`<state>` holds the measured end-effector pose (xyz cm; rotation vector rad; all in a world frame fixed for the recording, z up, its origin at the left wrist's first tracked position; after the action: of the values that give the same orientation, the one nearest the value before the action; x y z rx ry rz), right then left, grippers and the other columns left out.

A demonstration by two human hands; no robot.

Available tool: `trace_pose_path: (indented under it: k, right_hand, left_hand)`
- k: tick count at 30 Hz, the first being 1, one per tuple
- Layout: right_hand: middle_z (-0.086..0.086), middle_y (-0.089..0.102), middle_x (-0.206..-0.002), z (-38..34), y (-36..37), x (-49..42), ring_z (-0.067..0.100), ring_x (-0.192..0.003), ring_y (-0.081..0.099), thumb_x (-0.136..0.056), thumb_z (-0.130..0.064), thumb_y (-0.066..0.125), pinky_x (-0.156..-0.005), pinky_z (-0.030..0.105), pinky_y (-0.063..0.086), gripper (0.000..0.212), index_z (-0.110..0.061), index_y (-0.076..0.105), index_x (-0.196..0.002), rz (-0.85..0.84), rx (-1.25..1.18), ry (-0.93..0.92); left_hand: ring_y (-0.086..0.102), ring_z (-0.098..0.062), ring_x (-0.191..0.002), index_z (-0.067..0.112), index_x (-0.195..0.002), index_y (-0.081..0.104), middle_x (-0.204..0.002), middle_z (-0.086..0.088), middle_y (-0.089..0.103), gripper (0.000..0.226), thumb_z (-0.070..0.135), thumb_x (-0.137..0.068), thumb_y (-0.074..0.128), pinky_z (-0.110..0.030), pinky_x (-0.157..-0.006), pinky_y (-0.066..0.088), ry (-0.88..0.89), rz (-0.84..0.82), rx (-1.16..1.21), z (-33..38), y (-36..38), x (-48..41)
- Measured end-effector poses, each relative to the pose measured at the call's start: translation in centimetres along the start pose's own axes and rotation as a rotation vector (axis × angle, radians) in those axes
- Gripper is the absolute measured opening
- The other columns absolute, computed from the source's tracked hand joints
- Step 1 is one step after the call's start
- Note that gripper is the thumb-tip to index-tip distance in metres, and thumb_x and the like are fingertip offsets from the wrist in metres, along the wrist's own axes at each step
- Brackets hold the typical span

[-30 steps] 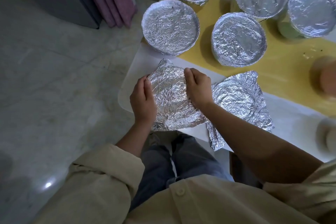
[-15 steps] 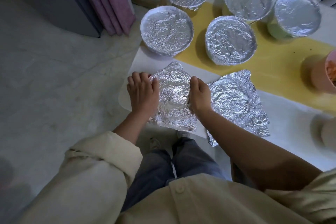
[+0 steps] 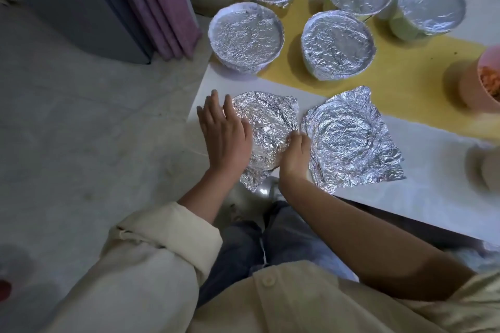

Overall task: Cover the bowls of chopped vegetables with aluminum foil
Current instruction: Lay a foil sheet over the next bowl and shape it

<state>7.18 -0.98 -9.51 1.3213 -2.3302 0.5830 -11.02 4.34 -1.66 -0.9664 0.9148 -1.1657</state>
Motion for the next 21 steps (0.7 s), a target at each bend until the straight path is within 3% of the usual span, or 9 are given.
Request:
trace_pose_path:
  k: [3,6,8,10,13,16,18,21]
  right_hand:
    - [0.005,0.046,-0.138,-2.7,-0.9,-0.7,0.021,-0.128,0.044,-0.099,-0.03,0.04,-0.107,0.034,0.034,0.046,-0.014,0.04,-0.142,0.002,0.079,-0.184]
    - [0.005,0.042,-0.144,-8.8,0.0,-0.2,0.016,-0.135,0.036,-0.096,-0.024,0.044,-0.111,0.026,0.026,0.046,-0.009,0.044,-0.14,-0.065,0.282,-0.597]
    - [0.009,0.045,-0.146,-11.3,2.6,0.4,0.021,-0.136,0.038,-0.096,-0.021,0.046,-0.113,0.031,0.027,0.044,-0.007,0.048,-0.138,-0.196,0.461,-0.852]
    - [0.012,0.045,-0.147,-11.6,5.4,0.2,0.026,-0.138,0.038,-0.099,-0.024,0.042,-0.115,0.04,0.028,0.045,-0.005,0.049,-0.139,-0.317,0.648,-0.994]
    - [0.017,0.051,-0.14,-10.2,7.7,-0.9,0.033,-0.129,0.048,-0.099,-0.034,0.03,-0.109,0.044,0.035,0.055,-0.001,0.048,-0.14,-0.397,0.88,-1.025]
    - [0.016,0.061,-0.123,-9.2,7.2,-2.1,0.034,-0.109,0.057,-0.103,-0.029,0.033,-0.089,0.039,0.044,0.047,-0.005,0.047,-0.14,-0.371,0.906,-0.983]
    - [0.013,0.064,-0.115,-9.0,6.6,-2.9,0.032,-0.102,0.06,-0.104,-0.028,0.034,-0.078,0.036,0.044,0.039,-0.01,0.052,-0.134,-0.337,0.868,-0.917]
    - [0.012,0.067,-0.084,-9.1,6.1,-3.7,0.032,-0.078,0.061,-0.104,-0.029,0.034,-0.062,0.036,0.036,0.035,-0.008,0.06,-0.113,-0.321,0.763,-0.825]
  left_hand:
    - [0.035,-0.039,-0.14,0.001,-0.138,0.049,-0.151,-0.022,0.037,0.053,0.028,-0.092,0.043,-0.053,-0.12,0.018,0.045,0.057,-0.019,1.5,-0.9,1.0]
    - [0.042,-0.038,-0.133,0.004,-0.133,0.054,-0.146,-0.019,0.044,0.047,0.023,-0.09,0.049,-0.053,-0.117,0.026,0.121,0.076,-0.008,2.9,-0.8,1.4]
    - [0.043,-0.038,-0.133,0.006,-0.131,0.056,-0.145,-0.017,0.046,0.046,0.024,-0.09,0.046,-0.053,-0.116,0.027,0.138,0.064,-0.003,3.4,-0.3,1.5]
    - [0.04,-0.038,-0.137,0.007,-0.134,0.055,-0.149,-0.017,0.044,0.049,0.028,-0.092,0.04,-0.054,-0.117,0.025,0.103,0.048,-0.013,3.0,0.4,1.3]
    - [0.037,-0.037,-0.141,0.005,-0.142,0.048,-0.154,-0.019,0.038,0.054,0.032,-0.097,0.036,-0.054,-0.118,0.024,0.052,0.018,-0.076,1.8,1.4,1.3]
    - [0.043,-0.035,-0.136,0.002,-0.144,0.043,-0.152,-0.019,0.04,0.056,0.034,-0.099,0.035,-0.051,-0.112,0.033,0.022,0.014,-0.054,0.9,1.8,1.4]
    - [0.046,-0.033,-0.133,0.0,-0.143,0.045,-0.148,-0.017,0.046,0.054,0.03,-0.098,0.035,-0.047,-0.11,0.037,-0.016,0.064,0.08,0.2,1.5,1.3]
    - [0.053,-0.033,-0.124,-0.004,-0.14,0.047,-0.137,-0.02,0.055,0.051,0.02,-0.096,0.036,-0.042,-0.103,0.041,-0.135,0.148,0.369,-1.7,1.3,1.7]
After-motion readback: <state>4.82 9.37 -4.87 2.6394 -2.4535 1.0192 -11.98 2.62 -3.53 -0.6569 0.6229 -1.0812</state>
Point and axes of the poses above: each hand's wrist, its own x-axis away from the middle knuckle, its own y-axis out of the palm, z = x × y, the point moved 10 cm from there along -x, towards the middle knuckle
